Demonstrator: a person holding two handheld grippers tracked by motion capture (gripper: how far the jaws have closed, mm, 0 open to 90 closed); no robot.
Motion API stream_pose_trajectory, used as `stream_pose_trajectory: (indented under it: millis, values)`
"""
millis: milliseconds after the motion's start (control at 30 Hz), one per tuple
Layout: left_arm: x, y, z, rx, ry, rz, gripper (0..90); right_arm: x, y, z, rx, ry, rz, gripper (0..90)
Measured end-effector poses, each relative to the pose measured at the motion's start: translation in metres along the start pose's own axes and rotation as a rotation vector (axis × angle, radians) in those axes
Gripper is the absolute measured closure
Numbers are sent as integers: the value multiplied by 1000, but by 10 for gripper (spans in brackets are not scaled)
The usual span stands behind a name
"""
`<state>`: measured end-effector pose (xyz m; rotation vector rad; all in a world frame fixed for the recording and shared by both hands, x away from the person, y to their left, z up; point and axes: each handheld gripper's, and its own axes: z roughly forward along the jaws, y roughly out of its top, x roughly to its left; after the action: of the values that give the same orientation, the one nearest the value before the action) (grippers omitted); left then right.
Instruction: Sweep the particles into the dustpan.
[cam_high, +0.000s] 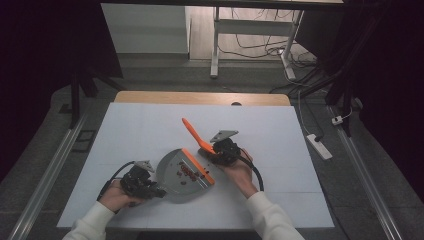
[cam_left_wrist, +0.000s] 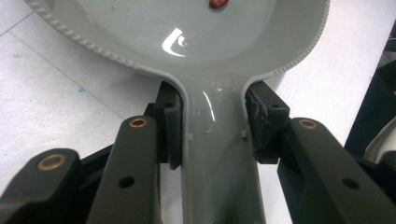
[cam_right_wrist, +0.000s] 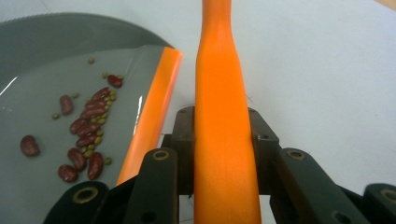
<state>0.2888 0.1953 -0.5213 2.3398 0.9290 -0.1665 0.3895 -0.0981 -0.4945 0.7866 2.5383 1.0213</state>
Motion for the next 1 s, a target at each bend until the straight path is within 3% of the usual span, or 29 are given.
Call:
stream_pose_trajectory:
  millis: [633,1000]
  values:
    - [0,0,0,-1,2,0,618,24,-2,-2,-3,43,-23,700]
    - [0,0,0,2,2,0,618,30,-3,-4,-42,88,32,700]
